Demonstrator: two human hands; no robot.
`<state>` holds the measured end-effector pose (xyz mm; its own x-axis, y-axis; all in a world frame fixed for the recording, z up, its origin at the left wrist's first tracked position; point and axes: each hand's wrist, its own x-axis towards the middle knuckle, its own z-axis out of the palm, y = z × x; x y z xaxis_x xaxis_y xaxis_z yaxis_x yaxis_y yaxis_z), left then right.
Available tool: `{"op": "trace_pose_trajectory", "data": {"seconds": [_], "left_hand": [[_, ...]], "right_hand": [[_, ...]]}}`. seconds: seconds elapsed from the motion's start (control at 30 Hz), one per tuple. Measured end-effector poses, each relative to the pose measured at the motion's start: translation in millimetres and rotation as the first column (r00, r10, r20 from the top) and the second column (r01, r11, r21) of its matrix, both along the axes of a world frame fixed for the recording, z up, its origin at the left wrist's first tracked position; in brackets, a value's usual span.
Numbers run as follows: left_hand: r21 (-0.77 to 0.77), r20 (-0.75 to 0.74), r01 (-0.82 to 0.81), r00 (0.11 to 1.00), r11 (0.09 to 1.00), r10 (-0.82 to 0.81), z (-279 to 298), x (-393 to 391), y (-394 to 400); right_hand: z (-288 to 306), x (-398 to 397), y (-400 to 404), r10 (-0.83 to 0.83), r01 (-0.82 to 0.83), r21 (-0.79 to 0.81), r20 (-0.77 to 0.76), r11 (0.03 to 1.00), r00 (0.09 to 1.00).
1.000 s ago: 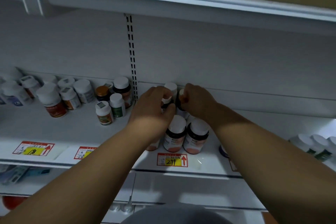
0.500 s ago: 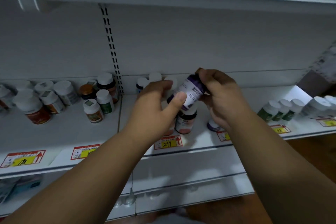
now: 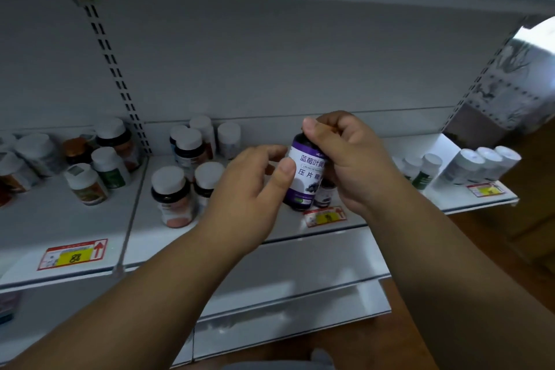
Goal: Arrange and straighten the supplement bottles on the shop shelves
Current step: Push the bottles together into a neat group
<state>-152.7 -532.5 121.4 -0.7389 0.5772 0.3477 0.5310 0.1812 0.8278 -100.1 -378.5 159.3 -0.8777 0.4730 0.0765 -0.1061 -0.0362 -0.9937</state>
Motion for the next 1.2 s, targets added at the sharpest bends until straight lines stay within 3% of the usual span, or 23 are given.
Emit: {"op": "trace_pose_trajectory", "data": {"seconds": [0.17, 0.3, 0.43, 0.53, 0.73, 1.2], "left_hand": [[-0.029, -0.128, -0.152, 0.981, 0.988, 0.147, -8, 16, 60], [-0.024, -0.100, -0.291, 0.953, 0.956, 0.288, -19, 31, 97], [0.025, -0.059, -0.372, 0.926, 0.928, 0.373, -38, 59, 122], [-0.033, -0.023, -0.399, 0.917, 0.916, 0.398, -53, 75, 134], [-0.180, 0.041, -0.400, 0.910, 0.899, 0.413, -76, 85, 145], [-0.238, 0.052, -0.400, 0.905, 0.885, 0.423, -86, 81, 144]], "right_hand": [[2, 15, 77, -0.012, 0.000, 0.229, 0.053, 0.973, 0.999], [-2, 21, 137, -0.037, -0.002, 0.429, 0.084, 0.904, 0.996], [-27, 22, 169, -0.027, -0.056, 0.526, 0.148, 0.848, 0.989], [-52, 19, 180, -0.027, -0.125, 0.598, 0.240, 0.792, 0.970], [-95, 1, 185, -0.018, -0.208, 0.658, 0.320, 0.724, 0.947], [-108, -18, 185, -0.018, -0.323, 0.706, 0.428, 0.630, 0.903]]}}
